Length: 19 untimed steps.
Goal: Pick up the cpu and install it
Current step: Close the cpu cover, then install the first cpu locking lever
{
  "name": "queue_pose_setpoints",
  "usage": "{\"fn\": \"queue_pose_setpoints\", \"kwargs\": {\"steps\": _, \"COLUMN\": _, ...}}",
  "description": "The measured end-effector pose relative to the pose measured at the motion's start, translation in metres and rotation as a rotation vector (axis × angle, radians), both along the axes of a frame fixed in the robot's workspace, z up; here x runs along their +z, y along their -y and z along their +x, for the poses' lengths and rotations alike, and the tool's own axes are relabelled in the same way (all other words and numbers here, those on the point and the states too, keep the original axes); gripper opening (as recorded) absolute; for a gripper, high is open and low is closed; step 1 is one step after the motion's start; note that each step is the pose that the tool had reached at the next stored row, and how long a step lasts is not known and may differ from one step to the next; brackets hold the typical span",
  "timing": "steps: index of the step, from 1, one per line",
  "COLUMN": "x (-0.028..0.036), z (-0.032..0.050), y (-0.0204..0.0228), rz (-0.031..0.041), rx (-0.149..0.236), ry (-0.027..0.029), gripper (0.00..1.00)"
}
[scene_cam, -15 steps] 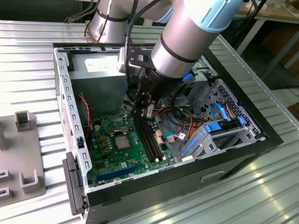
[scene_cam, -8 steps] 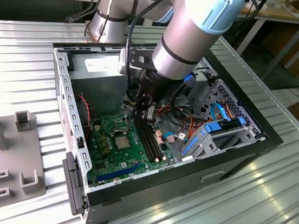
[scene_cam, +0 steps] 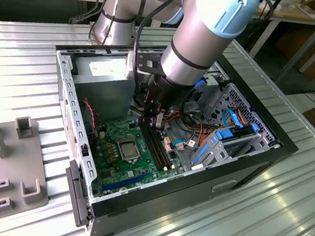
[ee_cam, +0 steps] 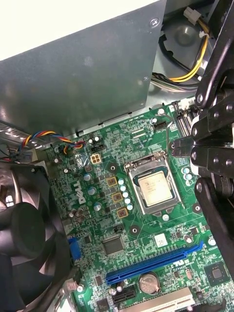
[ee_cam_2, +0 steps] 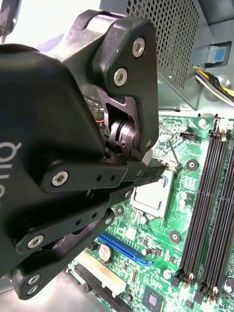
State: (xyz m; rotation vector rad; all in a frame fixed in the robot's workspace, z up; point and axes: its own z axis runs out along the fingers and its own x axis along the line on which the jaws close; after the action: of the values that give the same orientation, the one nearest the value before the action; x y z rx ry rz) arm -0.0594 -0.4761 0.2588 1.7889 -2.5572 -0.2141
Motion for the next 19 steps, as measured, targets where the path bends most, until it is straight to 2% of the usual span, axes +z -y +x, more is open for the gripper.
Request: {"fn": "queue_pose_setpoints", "kwargs": {"steps": 19, "x": 0.0, "z": 0.0002, "y": 0.001, "rz": 0.0, "rx": 0.0, "ry": -0.0001, "gripper": 0.11}}
